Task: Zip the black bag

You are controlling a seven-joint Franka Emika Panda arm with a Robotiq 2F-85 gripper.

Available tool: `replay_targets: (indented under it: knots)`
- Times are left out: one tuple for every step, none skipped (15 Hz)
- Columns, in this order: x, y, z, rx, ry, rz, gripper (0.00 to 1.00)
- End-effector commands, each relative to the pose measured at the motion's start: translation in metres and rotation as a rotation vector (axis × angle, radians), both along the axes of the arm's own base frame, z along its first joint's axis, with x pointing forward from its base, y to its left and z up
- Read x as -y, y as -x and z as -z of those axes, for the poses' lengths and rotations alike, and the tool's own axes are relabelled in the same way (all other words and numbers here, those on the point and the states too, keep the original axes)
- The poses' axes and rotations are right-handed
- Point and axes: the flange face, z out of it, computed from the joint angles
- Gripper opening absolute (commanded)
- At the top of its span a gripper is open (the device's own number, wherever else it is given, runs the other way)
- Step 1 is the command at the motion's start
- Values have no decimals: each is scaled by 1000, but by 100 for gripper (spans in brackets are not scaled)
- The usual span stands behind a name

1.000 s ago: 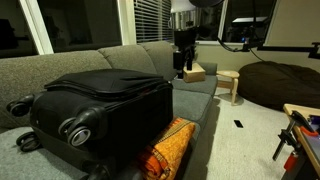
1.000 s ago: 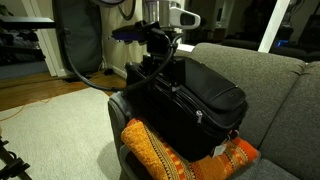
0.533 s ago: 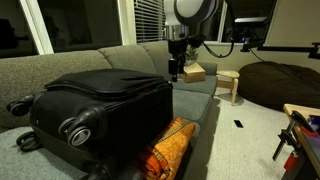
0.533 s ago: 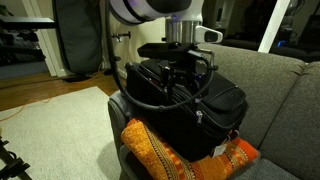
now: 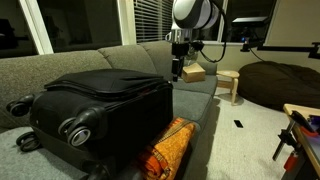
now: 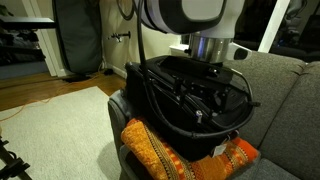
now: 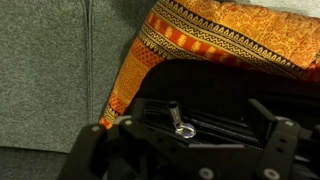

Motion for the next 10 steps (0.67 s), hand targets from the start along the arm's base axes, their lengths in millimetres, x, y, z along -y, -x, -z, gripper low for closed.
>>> replay_targets:
  knots:
    - [12,11,1,35,-63,-27,100]
    - [14,12,2,40,-74,-36,100]
    - [17,10,3,42,-83,-40,100]
    - [18,9,5,43,-90,-44,100]
    - [19,7,7,44,-96,-50,100]
    - [19,4,10,41,-99,-52,100]
    - [19,1,12,39,-99,-56,100]
    - [18,-2,14,37,-97,-60,100]
    - [17,-5,15,37,-98,-64,100]
    - [17,-8,16,38,-97,-66,100]
